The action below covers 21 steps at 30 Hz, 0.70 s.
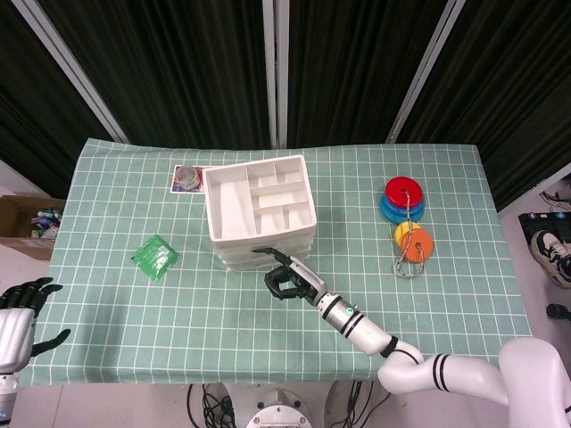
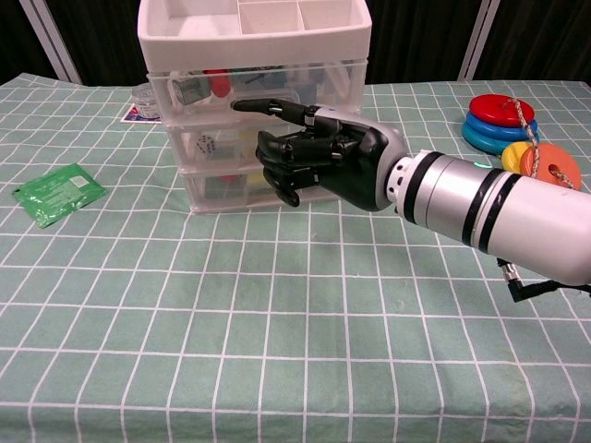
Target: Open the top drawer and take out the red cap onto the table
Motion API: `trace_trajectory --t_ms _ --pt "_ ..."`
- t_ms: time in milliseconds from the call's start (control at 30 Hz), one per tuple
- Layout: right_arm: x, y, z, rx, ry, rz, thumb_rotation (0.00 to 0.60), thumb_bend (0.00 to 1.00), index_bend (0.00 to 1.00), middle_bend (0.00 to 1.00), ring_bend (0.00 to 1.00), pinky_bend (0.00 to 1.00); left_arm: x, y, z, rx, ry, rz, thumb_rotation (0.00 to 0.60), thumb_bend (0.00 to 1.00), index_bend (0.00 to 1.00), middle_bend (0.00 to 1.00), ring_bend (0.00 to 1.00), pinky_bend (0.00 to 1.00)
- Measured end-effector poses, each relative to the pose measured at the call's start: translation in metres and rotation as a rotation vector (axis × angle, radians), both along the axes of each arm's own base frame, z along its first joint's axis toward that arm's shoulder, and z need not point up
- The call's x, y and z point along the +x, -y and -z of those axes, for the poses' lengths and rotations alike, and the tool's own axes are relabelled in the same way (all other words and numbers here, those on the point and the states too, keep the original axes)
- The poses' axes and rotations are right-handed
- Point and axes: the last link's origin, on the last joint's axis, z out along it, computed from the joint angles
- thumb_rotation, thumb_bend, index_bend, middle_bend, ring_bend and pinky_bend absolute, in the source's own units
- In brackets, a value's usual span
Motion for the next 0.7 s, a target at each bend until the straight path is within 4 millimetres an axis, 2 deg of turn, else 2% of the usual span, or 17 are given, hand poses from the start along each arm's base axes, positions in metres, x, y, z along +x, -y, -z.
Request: trace_trajectory --t_ms 200,367,567,700 --pt "-0.005 -0.012 0.002 0.014 -0.013 -0.017 0.6 0.54 0.21 0.77 0.67 0.75 -0.001 0.0 0.001 -0.004 0.003 -0.004 0.6 0.05 0.27 0.2 0.19 0.2" --pt "-0.011 -0.019 0.001 0.004 -0.061 -0.06 0.6 0.53 0.01 0.74 0.67 0.75 -0.002 0.001 0.001 -0.003 0.004 -0.006 0.6 0.05 0.27 0.21 0.19 0.21" --pt "-0.021 -0.032 -0.01 -0.067 -0.177 -0.169 0.6 0.49 0.0 0.72 0.67 0.75 -0.003 0.003 0.0 0.001 0.007 -0.009 0.6 0.05 0.27 0.2 0.19 0.21" --pt "-0.023 -0.04 -0.027 -0.172 -0.27 -0.269 0.6 0.49 0.0 0.73 0.67 0.76 -0.003 0.004 0.0 0.003 0.009 -0.008 0.6 0.05 0.27 0.2 0.19 0.2"
